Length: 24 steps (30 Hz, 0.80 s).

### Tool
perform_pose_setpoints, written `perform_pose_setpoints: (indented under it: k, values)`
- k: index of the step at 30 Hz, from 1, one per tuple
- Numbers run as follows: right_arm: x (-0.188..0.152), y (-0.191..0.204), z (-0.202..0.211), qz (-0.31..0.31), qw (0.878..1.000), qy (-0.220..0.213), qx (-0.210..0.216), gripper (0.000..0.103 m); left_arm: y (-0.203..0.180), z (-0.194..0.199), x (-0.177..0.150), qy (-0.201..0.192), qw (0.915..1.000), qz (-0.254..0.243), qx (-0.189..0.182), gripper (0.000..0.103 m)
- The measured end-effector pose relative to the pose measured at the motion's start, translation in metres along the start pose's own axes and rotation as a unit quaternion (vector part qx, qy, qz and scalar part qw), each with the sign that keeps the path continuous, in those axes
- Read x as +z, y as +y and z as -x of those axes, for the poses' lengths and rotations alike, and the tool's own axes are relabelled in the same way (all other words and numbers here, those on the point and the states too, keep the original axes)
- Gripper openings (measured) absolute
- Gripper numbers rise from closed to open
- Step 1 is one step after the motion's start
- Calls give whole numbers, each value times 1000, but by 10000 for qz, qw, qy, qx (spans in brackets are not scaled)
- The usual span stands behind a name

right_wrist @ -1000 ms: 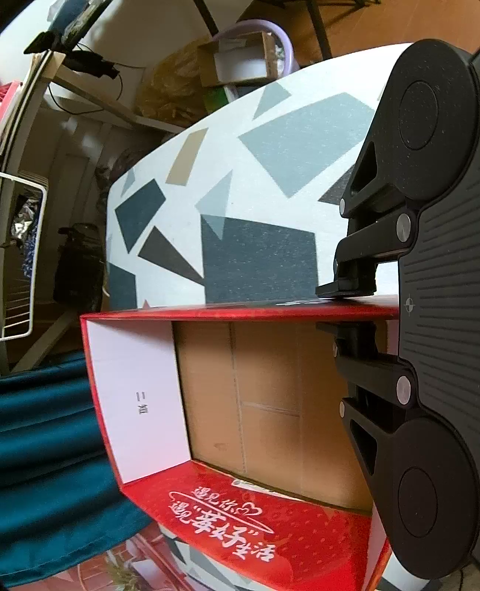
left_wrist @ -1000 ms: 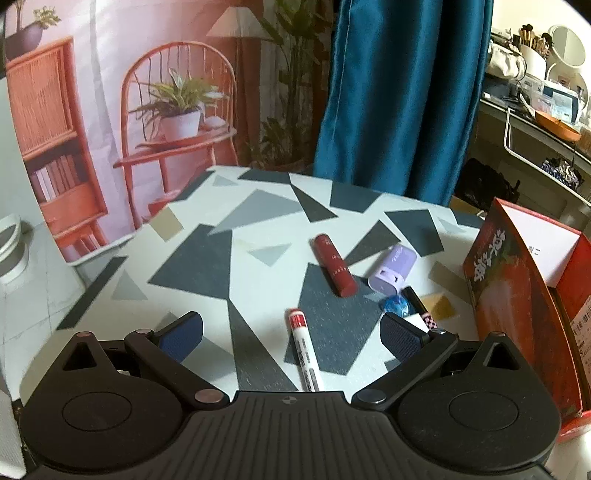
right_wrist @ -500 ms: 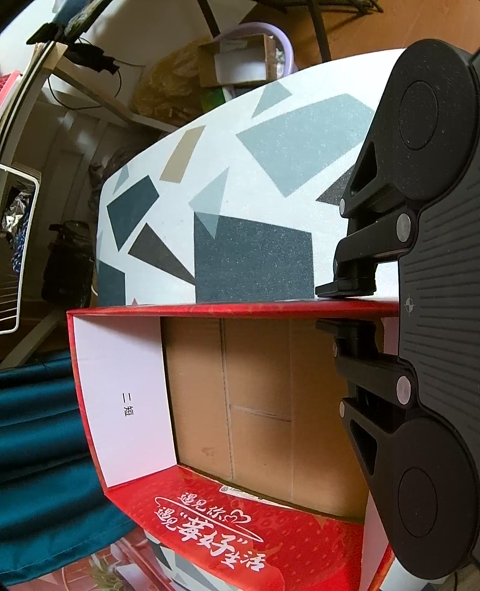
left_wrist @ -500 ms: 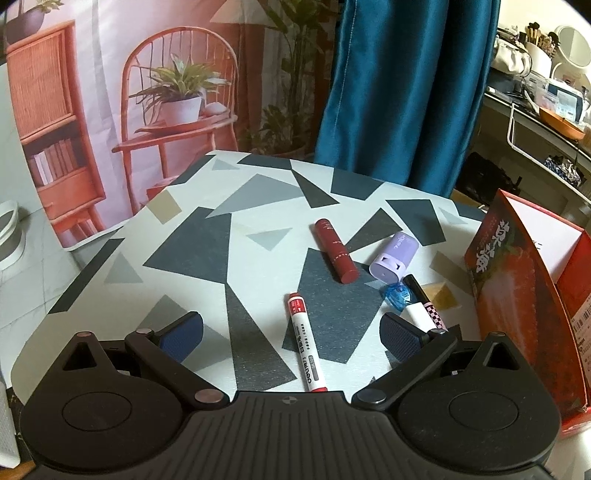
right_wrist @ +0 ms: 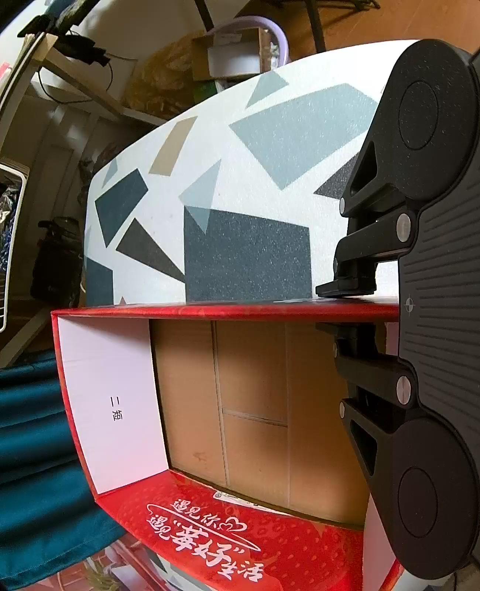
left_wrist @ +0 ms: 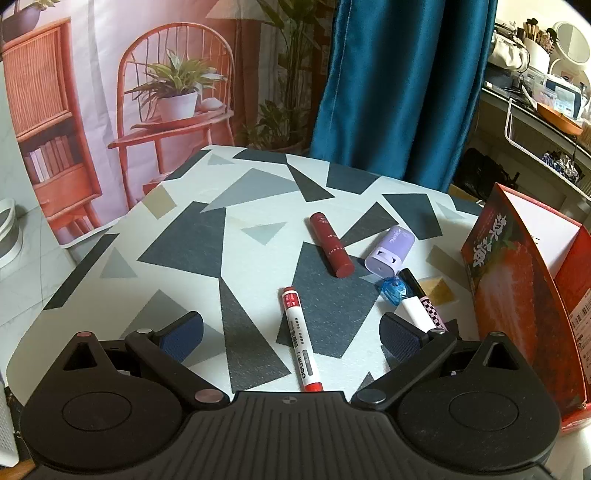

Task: Organize rigid objects
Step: 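Move the left tool toward the clear box with blue card and grasp it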

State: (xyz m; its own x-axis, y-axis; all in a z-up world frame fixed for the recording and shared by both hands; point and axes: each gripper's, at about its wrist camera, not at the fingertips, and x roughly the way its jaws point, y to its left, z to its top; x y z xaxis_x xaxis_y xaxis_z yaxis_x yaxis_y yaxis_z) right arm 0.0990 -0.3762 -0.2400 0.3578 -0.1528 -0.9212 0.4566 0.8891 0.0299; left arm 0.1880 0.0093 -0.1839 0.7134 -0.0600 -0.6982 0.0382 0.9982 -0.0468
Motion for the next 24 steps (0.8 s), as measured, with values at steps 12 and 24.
perform_pose_setpoints:
  k: [12,24]
  values:
    - [-1,1,0,39,10000,-26,-16,11,-5,-5,-4,175,9996,-37,-208,92]
    - [-4,4,1,123,9999,-103,-41,11,-71,-51,-15,1087,9881,-320,-1038,89]
